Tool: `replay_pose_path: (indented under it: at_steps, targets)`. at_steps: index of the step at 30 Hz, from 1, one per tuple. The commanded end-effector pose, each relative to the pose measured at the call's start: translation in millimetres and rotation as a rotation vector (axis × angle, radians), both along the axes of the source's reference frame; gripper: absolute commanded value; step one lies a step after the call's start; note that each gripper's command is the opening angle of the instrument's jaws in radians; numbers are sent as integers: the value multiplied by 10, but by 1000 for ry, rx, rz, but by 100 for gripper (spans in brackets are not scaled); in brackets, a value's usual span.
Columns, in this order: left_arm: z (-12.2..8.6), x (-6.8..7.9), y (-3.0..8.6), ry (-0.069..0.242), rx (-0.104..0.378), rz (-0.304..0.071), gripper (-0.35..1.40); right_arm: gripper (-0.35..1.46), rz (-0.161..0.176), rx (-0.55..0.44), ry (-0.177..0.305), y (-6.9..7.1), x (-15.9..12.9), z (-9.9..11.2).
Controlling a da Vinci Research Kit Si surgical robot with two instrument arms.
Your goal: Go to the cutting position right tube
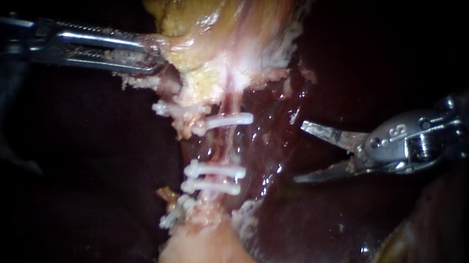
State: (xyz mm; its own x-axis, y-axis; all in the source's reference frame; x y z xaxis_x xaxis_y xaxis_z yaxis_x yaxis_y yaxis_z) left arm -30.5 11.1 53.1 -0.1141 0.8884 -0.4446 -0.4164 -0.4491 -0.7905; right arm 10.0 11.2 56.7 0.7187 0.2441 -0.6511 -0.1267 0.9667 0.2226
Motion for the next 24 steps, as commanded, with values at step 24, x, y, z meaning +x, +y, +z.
replay_pose_path:
  at_steps: [24]
  targets:
    - [-57, 48, 42, -17, 7, -57, -35, 138, -21, 202, 99, -3, 30, 12]
